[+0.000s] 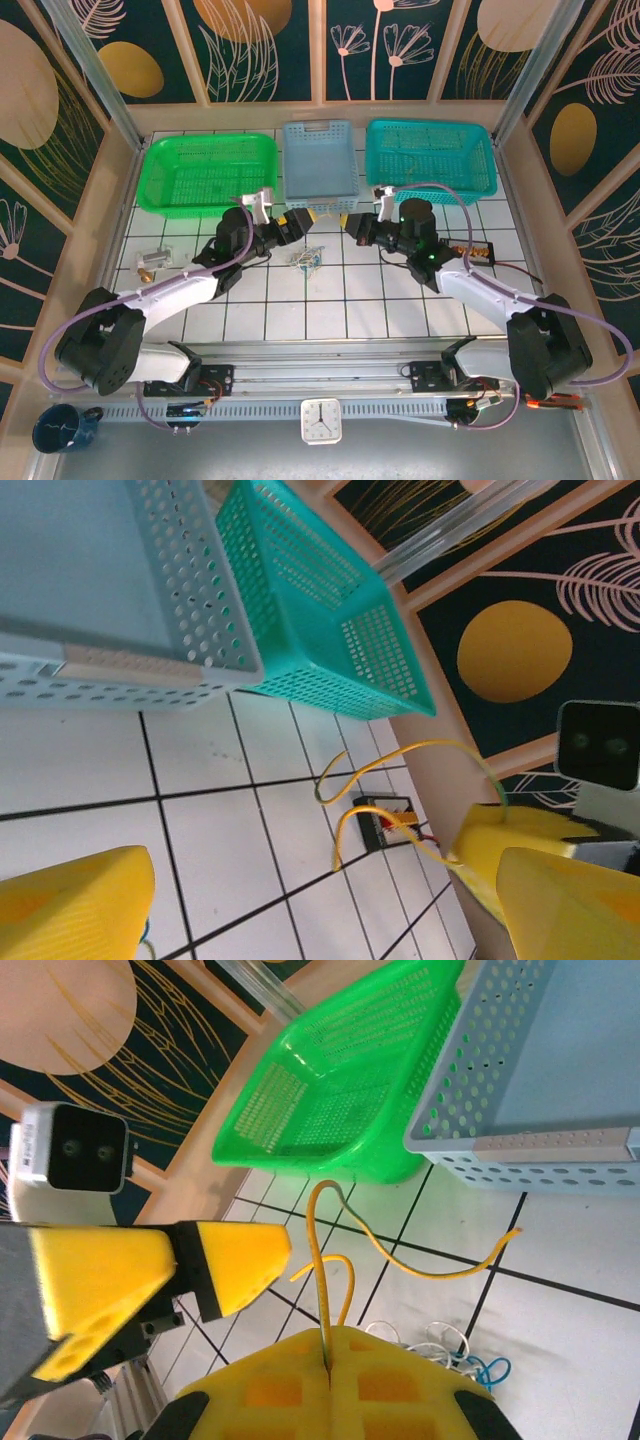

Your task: Untangle the cables

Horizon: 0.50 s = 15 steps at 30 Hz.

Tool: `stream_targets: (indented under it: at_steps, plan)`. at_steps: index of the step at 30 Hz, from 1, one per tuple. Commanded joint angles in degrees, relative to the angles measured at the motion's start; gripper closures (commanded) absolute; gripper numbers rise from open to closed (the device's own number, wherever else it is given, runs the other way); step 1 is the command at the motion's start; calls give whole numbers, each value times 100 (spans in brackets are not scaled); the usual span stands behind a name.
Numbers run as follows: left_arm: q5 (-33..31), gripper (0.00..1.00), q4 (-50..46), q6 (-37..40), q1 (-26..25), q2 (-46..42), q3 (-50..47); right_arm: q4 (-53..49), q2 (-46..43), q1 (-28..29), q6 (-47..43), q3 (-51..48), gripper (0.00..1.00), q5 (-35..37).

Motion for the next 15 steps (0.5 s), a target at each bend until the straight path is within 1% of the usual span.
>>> stream_targets:
  at_steps: [1,3,7,11,15]
  plan:
    - [137,11,197,-64,-6,146,128,127,-156,-261,-17,30,100,-34]
    - [129,9,175,-19,-7,205,113,-13,-140,-517,-89,171,100,38]
    - [77,6,125,97,-10,298,110,-332,50,-1311,-229,650,100,336]
    - [-27,4,30,224,-6,342,109,-450,595,-2127,-215,1257,100,628]
    - [-101,2,-26,290,-7,365,93,-527,1273,-2762,-65,1920,100,856]
